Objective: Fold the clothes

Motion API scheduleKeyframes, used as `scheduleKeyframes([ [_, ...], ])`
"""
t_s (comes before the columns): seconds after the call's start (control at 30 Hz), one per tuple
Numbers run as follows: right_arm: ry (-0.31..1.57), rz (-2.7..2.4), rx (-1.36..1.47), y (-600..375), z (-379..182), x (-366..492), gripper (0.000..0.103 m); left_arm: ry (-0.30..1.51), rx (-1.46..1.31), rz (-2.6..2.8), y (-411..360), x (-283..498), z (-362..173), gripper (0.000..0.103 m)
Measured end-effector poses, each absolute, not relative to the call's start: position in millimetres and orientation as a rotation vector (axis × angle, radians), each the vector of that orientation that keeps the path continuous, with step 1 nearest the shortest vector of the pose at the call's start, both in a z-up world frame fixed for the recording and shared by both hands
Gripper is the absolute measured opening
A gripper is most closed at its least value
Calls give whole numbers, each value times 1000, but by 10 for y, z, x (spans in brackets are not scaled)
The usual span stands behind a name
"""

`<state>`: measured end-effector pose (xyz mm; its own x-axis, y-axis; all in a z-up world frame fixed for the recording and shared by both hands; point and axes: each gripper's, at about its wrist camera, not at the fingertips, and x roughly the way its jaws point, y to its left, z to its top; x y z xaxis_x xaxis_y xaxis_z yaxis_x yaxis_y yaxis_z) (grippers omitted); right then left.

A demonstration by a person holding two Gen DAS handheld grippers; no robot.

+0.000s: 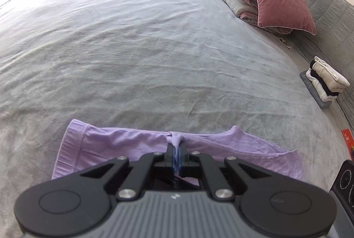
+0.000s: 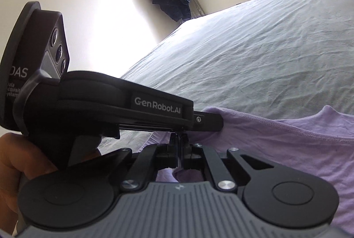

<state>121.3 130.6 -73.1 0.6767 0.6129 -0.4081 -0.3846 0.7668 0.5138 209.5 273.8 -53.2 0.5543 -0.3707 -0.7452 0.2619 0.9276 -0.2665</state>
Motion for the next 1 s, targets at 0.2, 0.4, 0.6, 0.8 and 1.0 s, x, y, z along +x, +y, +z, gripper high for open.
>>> scheduleKeyframes([
  [0.2, 621, 602, 412, 1607, -780, 1390, 4, 927, -127, -329, 3030, 2251, -613, 2],
  [0.4, 658, 613, 414, 1822, -927, 1556, 4, 945, -137, -292, 3232, 2365, -788, 3],
  [0.6, 683, 645, 428, 1932, -1082, 1629, 14, 855, -185, -242, 3385, 2342, -869, 5],
  [0.8, 646, 778, 453, 1849, -1015, 1494, 14, 732, -201, -104, 3469, 2185, -774, 9],
  [1.0, 665, 756, 442, 1570, -948, 1343, 15, 680, -234, -70, 3457, 1960, -734, 19],
])
